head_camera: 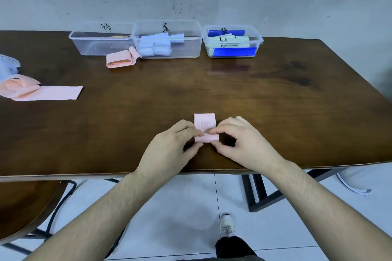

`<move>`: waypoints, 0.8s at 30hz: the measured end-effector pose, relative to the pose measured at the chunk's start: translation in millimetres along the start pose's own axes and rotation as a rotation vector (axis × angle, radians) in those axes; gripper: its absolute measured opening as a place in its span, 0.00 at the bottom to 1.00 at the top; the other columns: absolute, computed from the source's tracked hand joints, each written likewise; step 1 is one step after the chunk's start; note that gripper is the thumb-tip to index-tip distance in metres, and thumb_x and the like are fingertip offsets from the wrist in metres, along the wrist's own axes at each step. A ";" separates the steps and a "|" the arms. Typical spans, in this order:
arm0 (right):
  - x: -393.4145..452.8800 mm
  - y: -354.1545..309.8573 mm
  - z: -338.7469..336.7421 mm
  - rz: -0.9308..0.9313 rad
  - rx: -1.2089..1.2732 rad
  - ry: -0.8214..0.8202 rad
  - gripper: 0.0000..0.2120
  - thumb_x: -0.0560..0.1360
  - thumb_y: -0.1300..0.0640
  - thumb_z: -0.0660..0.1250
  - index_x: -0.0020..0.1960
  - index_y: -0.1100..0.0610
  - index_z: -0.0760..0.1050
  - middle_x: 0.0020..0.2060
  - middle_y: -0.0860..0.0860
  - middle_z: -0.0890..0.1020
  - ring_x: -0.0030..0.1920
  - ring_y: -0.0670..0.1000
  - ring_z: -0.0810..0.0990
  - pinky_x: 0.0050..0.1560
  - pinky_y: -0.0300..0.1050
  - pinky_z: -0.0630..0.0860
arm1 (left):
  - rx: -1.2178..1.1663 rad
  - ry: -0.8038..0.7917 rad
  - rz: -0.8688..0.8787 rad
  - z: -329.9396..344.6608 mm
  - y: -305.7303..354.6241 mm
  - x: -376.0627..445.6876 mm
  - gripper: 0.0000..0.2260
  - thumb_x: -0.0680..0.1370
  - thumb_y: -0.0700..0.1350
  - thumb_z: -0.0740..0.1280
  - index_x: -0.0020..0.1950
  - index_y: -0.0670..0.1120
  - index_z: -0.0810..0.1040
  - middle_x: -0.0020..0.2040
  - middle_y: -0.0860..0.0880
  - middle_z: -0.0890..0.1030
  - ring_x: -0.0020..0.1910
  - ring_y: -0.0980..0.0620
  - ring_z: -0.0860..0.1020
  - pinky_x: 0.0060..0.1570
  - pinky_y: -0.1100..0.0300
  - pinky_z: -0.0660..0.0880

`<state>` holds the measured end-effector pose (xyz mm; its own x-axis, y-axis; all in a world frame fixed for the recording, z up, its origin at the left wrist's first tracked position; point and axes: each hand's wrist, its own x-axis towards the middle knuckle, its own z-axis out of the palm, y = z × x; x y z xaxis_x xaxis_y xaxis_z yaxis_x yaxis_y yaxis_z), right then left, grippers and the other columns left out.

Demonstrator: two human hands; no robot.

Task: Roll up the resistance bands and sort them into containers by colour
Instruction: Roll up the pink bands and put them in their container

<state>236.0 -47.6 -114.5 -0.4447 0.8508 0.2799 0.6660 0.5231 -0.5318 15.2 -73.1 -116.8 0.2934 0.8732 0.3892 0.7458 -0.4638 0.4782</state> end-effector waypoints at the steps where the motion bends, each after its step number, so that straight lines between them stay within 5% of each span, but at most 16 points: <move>1: 0.9 1.0 -0.2 0.009 0.004 -0.003 0.11 0.76 0.51 0.72 0.58 0.45 0.83 0.51 0.39 0.80 0.51 0.45 0.73 0.52 0.36 0.72 | 0.013 -0.010 -0.001 1.2 -0.6 0.0 0.08 0.75 0.45 0.74 0.55 0.50 0.83 0.52 0.58 0.77 0.38 0.74 0.69 0.37 0.76 0.64; 8: 3.4 1.7 -1.5 -0.027 -0.024 0.032 0.12 0.75 0.53 0.73 0.58 0.46 0.82 0.53 0.38 0.78 0.53 0.46 0.73 0.55 0.34 0.70 | 0.030 -0.021 -0.030 0.9 -2.0 6.4 0.07 0.78 0.47 0.71 0.55 0.53 0.83 0.51 0.60 0.78 0.38 0.74 0.70 0.34 0.76 0.63; 11: 3.0 2.8 0.2 -0.028 -0.006 0.017 0.11 0.75 0.55 0.73 0.57 0.46 0.81 0.53 0.38 0.78 0.53 0.45 0.74 0.55 0.36 0.71 | 0.023 -0.022 -0.044 -0.3 -2.6 7.3 0.08 0.78 0.48 0.69 0.57 0.53 0.83 0.51 0.60 0.78 0.39 0.72 0.71 0.35 0.68 0.70; 16: 7.4 3.5 -0.3 0.008 -0.002 0.018 0.11 0.76 0.52 0.72 0.58 0.45 0.82 0.52 0.38 0.79 0.52 0.44 0.73 0.53 0.36 0.72 | 0.047 0.013 -0.007 0.8 -2.9 8.3 0.08 0.77 0.46 0.72 0.56 0.51 0.82 0.52 0.59 0.76 0.38 0.58 0.70 0.32 0.65 0.70; 24: 9.2 4.7 0.8 0.014 -0.058 0.037 0.14 0.76 0.51 0.72 0.61 0.46 0.81 0.52 0.40 0.77 0.53 0.44 0.71 0.53 0.30 0.68 | 0.060 0.017 -0.027 4.3 -7.7 14.2 0.08 0.78 0.46 0.70 0.56 0.52 0.83 0.52 0.60 0.78 0.38 0.59 0.69 0.34 0.65 0.70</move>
<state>234.5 -37.3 -115.0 -0.4135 0.8585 0.3032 0.7061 0.5127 -0.4885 16.2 -56.6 -118.4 0.2630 0.8822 0.3906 0.7879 -0.4300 0.4407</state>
